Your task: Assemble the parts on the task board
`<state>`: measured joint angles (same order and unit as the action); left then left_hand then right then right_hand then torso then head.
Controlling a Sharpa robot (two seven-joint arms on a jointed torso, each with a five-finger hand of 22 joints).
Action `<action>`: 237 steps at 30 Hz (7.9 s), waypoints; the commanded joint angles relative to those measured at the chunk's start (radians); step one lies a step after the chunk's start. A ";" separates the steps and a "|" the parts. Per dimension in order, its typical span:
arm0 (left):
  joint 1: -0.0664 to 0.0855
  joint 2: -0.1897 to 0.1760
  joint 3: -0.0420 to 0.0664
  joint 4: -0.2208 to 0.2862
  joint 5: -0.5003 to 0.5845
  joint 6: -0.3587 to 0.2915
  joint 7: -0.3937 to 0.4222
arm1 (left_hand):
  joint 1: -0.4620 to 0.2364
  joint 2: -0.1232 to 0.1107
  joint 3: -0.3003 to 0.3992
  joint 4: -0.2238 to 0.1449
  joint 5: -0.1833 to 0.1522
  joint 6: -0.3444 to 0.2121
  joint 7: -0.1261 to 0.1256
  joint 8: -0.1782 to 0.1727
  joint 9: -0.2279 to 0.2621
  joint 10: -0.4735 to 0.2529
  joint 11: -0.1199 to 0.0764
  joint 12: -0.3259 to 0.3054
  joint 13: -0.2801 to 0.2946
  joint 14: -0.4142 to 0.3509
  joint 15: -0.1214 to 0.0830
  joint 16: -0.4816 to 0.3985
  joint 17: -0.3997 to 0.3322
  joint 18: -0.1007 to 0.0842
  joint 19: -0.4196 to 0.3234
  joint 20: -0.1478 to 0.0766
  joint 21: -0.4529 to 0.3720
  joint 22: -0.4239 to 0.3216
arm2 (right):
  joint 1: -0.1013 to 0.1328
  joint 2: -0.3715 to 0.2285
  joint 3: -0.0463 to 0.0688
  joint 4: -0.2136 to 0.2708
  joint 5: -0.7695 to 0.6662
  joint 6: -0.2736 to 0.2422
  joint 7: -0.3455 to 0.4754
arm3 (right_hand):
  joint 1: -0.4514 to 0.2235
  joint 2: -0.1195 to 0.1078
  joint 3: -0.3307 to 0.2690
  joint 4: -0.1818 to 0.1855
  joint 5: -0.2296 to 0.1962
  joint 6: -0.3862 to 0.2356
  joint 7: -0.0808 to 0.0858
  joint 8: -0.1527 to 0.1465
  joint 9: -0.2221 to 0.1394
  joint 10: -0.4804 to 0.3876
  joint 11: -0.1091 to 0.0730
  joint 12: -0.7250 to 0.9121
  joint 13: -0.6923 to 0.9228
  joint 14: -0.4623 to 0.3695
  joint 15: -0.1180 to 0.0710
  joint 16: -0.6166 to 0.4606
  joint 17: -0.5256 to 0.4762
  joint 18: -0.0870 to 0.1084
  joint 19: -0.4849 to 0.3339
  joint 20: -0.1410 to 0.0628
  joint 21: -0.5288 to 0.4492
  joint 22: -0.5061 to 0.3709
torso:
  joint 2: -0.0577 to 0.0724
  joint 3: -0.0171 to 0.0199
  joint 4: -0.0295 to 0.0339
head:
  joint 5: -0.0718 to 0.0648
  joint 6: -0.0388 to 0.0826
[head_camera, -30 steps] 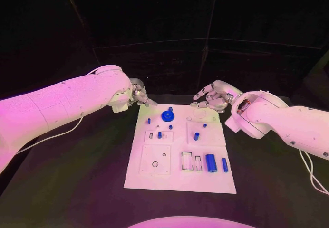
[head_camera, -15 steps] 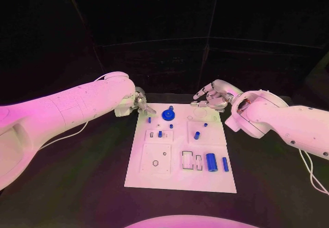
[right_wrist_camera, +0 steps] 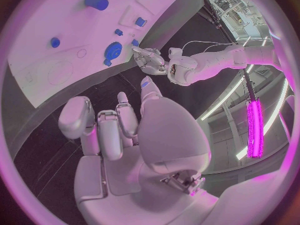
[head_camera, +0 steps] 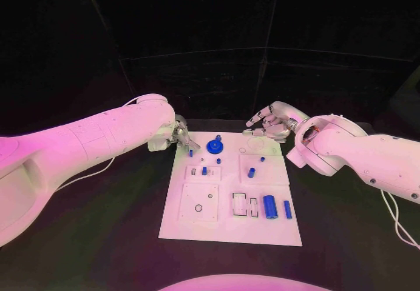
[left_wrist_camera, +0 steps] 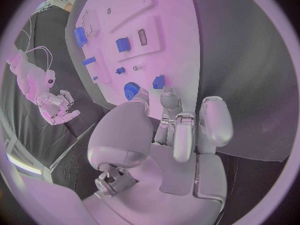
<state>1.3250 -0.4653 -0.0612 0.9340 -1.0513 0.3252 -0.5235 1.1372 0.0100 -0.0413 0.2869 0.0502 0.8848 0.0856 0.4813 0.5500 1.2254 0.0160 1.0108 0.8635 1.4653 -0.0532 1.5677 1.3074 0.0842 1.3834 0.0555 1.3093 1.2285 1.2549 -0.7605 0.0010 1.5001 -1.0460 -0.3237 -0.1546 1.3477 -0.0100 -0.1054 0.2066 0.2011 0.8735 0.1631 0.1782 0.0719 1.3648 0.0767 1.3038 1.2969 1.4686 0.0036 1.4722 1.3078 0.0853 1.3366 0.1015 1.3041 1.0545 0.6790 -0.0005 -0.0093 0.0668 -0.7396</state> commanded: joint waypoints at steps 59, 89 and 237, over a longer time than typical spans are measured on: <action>-0.006 -0.089 0.001 0.122 0.094 -0.082 -0.008 | 0.292 0.106 0.184 -0.181 -0.001 0.034 -0.034 0.063 0.014 0.032 -0.035 0.016 -0.009 0.105 -0.021 0.003 0.263 -0.008 0.018 -0.018 0.010 0.033 | 0.002 -0.002 0.001 -0.005 0.001 0.011 0.005 | 0.010 0.009 -0.008 0.003 0.011 -0.004 0.000 0.005 -0.001 -0.007 -0.001 0.002 0.000 0.064 -0.007 -0.005 0.088 0.014 0.000 0.001 -0.005 0.001 | -0.002 0.0007 0.0044 | 0.000 -0.006; -0.058 -0.257 -0.007 0.433 0.048 -0.286 0.006 | 0.230 0.072 0.259 -0.164 -0.001 0.031 -0.046 0.124 0.063 0.050 -0.046 0.025 -0.009 0.105 -0.031 0.003 0.263 -0.010 0.027 -0.026 0.017 0.047 | 0.002 0.001 0.000 -0.018 0.001 0.023 0.007 | 0.013 0.010 -0.011 0.005 0.011 -0.005 0.000 0.007 -0.001 -0.007 -0.001 0.002 0.000 0.063 -0.007 -0.007 0.087 0.015 -0.001 0.001 -0.007 -0.001 | -0.005 0.0018 0.0094 | 0.012 -0.011; -0.077 -0.268 -0.002 0.474 -0.011 -0.309 0.013 | -0.055 -0.022 0.048 0.004 -0.001 0.077 -0.064 0.184 0.095 0.090 -0.059 0.043 -0.011 0.105 -0.040 0.003 0.263 -0.015 0.042 -0.036 0.025 0.076 | 0.001 -0.003 0.000 -0.024 0.001 0.023 0.010 | 0.018 0.014 -0.018 0.008 0.009 -0.005 0.000 0.009 -0.001 -0.007 -0.001 0.002 -0.001 0.064 -0.007 -0.006 0.089 0.015 0.000 0.000 -0.007 -0.001 | -0.005 0.0022 0.0074 | 0.006 -0.021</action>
<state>1.2468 -0.7315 -0.0651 1.4028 -1.0933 0.0821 -0.5245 1.0898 -0.0138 0.0107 0.2894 0.0466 0.9612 0.0231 0.6643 0.6443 1.3165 -0.0464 1.0573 0.8531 1.4652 -0.0893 1.5677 1.3074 0.0841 1.4265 0.0195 1.3367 1.3059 1.2545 -0.7636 0.0008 1.4761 -1.0459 -0.3001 -0.1534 1.3595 0.0017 -0.1192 0.2148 0.2097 0.8736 0.1631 0.1820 0.0719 1.3648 0.0767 1.3038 1.2974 1.4686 0.0036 1.4722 1.3078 0.0853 1.3366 0.1015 1.3041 1.0545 0.6738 0.0013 -0.0018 0.0738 -0.7605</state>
